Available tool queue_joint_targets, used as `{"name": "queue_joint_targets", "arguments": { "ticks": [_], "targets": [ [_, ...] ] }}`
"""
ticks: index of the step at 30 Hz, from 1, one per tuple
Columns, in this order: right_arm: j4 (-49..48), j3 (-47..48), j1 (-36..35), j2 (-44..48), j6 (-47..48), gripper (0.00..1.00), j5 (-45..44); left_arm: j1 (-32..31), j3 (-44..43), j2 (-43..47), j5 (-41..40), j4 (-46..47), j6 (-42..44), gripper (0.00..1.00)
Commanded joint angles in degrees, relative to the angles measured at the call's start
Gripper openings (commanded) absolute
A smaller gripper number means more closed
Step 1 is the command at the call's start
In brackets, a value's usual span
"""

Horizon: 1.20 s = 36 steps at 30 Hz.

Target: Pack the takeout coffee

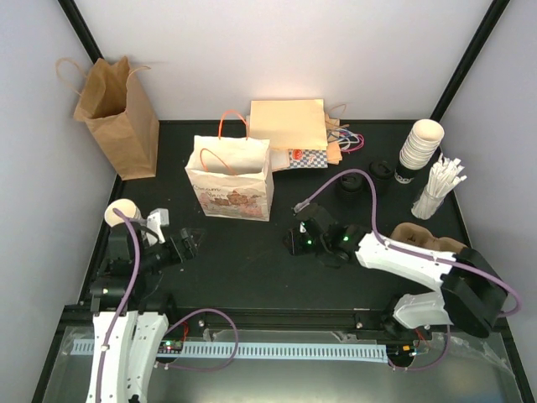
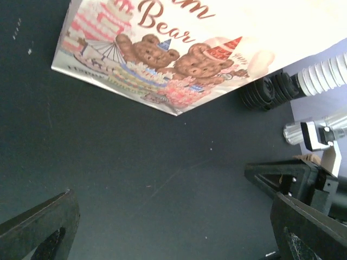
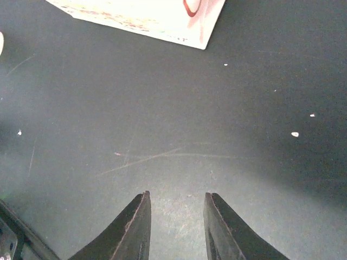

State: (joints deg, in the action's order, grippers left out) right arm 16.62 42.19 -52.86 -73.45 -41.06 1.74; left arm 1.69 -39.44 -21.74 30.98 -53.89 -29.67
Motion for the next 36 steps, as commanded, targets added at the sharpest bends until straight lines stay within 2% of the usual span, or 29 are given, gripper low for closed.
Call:
{"name": "queue_joint_targets", "arguments": {
  "ticks": [1, 5, 9, 11, 14, 17, 20, 31, 36],
  "targets": [
    [-7.0, 1.6, 3.5, -4.8, -0.3, 0.30, 6.9, 0.0, 2.3, -2.6, 4.8, 5.0, -2.3, 0.99],
    [-10.4, 3.7, 6.7, -10.5, -0.7, 0.28, 11.7, -0.2, 3.7, -5.5, 7.4, 7.5, -3.2, 0.99],
    [-12.5, 6.7, 8.6, -16.1, -0.4, 0.17, 14.2, -0.1, 2.0, -8.3, 7.2, 7.1, -1.0, 0.99],
    [-12.8, 8.3, 8.9, -18.6, -0.2, 0.09, 14.2, -0.2, -1.7, -9.4, 4.4, 4.5, 1.7, 0.99],
    [-14.9, 9.6, 9.4, -22.7, -1.0, 0.02, 14.9, -0.1, -7.7, -10.7, -6.6, -1.1, 5.2, 0.99],
    [-17.6, 10.4, 9.7, -26.1, -2.3, 0.01, 16.0, -0.1, -11.8, -11.4, -18.3, -4.9, 7.0, 0.99],
    [-19.8, 11.4, 9.9, -29.0, -3.3, 0.01, 16.2, -0.1, -14.6, -12.1, -24.5, -7.7, 7.4, 0.99],
    [-20.8, 18.2, 11.6, -37.4, -3.9, 0.01, 16.1, 0.2, -17.9, -16.0, -32.6, -10.8, 8.3, 0.99],
    [-20.4, 20.8, 13.0, -40.1, -3.1, 0.01, 16.0, 0.2, -18.3, -16.8, -32.6, -11.5, 8.5, 0.99]
  ]
}}
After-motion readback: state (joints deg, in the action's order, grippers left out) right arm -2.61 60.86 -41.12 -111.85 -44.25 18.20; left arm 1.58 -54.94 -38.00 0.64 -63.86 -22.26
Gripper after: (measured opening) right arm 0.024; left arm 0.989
